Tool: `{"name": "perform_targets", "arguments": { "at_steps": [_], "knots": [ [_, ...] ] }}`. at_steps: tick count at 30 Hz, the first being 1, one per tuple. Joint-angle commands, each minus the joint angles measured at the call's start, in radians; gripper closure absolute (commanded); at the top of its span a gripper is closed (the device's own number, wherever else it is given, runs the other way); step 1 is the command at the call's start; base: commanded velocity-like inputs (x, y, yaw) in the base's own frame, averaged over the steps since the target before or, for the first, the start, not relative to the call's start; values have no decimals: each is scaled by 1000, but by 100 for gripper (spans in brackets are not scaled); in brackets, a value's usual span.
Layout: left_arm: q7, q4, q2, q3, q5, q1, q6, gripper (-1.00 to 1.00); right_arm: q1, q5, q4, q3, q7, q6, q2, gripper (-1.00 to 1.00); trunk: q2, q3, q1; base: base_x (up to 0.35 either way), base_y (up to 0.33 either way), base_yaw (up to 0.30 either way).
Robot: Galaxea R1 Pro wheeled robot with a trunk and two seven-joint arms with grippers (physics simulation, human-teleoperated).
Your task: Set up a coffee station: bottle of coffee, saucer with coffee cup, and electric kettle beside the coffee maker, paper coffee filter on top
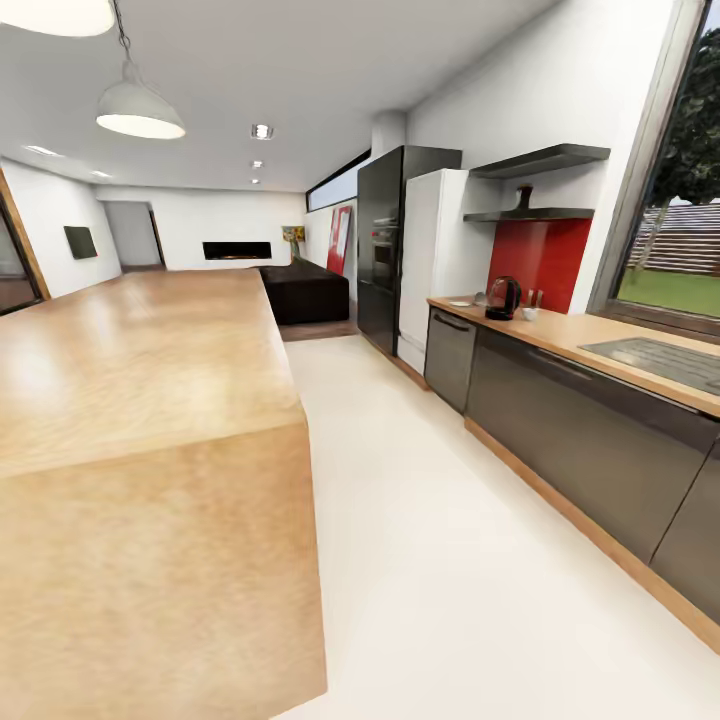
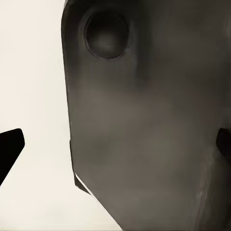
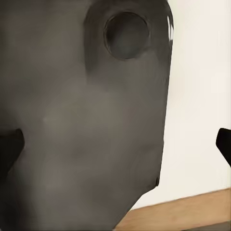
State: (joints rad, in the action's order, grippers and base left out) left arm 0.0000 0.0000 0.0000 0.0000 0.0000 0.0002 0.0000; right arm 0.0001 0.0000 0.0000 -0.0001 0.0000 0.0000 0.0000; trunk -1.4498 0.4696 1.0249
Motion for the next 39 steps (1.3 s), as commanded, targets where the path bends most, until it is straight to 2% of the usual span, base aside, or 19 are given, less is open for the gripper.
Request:
{"name": "perform_targets", "arguments": {
  "at_steps": [1, 12, 19, 24, 25, 36, 39],
  "knots": [
    [0, 0, 0, 0, 0, 0, 0, -100, 0, 0, 0, 0, 0, 0, 0, -100, 0, 0, 0, 0, 0, 0],
    [1, -5, -2, 2, 2, 0, -12, -100, -4, 4, -49, -1, 7, 12, 54, -100, 0, 0, 0, 0, 0, 0],
    [2, -3, -2, 7, 4, 0, -51, -100, -6, 3, -71, -4, 6, -6, 53, -100, 0, 0, 0, 0, 0, -7],
    [-1, -1, -4, 7, 5, 0, -79, -100, -6, 3, -89, -4, 8, -26, 49, -100, 0, 0, 0, 0, 0, -202],
    [-1, 0, -4, 6, 5, 0, -135, -100, -6, 3, -89, -4, 8, -26, 49, -100, 0, 0, 0, 0, 0, -259],
    [-2, 1, -4, 8, 5, 1, -134, -100, -6, 3, -89, -3, 9, -32, 48, -100, 0, 0, 0, 0, 0, -263],
    [-2, 1, -5, 8, 5, 1, -134, -100, -6, 3, -89, -3, 9, -32, 48, -100, 21, -9, -11, 0, 0, -263]
  ]
}}
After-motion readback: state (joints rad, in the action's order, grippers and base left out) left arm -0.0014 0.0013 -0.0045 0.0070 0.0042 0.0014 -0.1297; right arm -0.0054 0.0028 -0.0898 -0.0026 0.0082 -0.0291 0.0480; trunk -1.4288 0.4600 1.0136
